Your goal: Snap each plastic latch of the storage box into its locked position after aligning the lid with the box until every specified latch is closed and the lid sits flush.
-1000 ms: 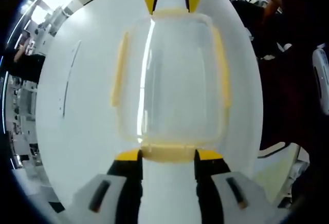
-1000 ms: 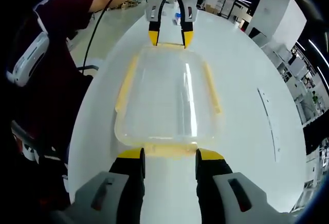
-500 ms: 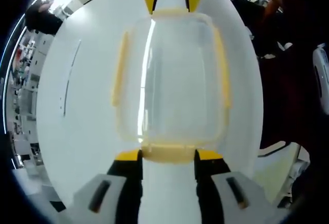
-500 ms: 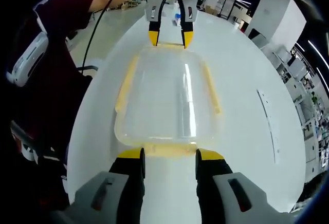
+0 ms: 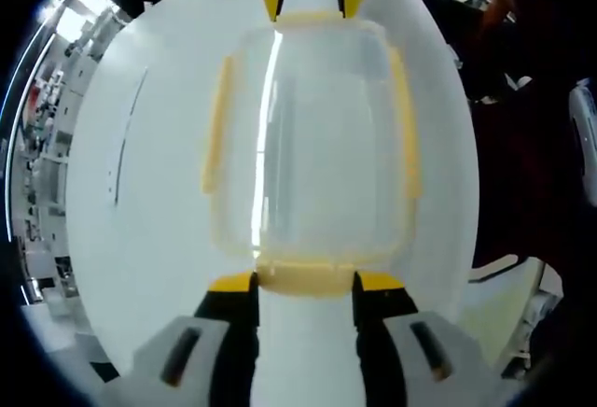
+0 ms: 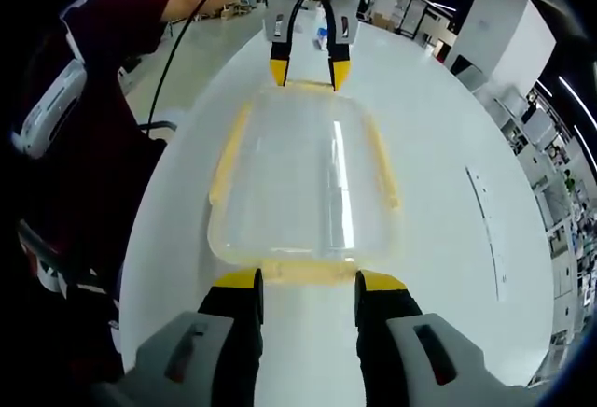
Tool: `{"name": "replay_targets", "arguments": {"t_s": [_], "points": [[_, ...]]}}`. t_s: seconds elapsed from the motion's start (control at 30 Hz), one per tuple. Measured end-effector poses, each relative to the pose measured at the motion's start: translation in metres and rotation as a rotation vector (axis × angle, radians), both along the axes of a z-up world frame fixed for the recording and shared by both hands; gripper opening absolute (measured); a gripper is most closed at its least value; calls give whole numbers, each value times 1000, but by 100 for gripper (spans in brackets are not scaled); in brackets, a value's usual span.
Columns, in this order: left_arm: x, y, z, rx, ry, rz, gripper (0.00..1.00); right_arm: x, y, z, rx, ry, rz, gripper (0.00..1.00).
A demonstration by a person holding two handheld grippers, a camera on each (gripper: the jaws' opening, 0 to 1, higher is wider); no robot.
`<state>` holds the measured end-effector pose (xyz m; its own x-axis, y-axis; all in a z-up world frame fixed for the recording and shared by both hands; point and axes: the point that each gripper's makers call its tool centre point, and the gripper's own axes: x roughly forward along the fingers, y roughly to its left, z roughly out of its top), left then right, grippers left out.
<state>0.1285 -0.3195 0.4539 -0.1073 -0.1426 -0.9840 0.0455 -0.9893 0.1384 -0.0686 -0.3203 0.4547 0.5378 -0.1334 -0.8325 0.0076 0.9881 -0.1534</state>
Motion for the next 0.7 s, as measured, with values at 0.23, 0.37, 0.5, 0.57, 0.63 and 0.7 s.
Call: {"name": "replay_targets", "arguments": {"t_s": [0.23, 0.37, 0.5, 0.57, 0.63, 0.7], "points": [[3, 0, 0, -2, 0, 5, 38, 2, -1, 0, -3, 2, 0, 37], [4, -1, 0, -4, -2, 5, 38, 3, -1, 0, -3, 1, -3, 37], [5, -1, 0, -5, -6, 4, 38, 4, 0, -2, -4, 2, 0, 37], [6, -1, 0, -2, -4, 7, 38, 5, 0, -3, -1, 4, -1, 37], [5, -1, 0, -1, -1, 7, 38, 5, 0, -3, -2, 4, 2, 37], [5, 0, -1, 0, -1, 8, 38, 5, 1, -3, -1, 5, 1, 37]]}}
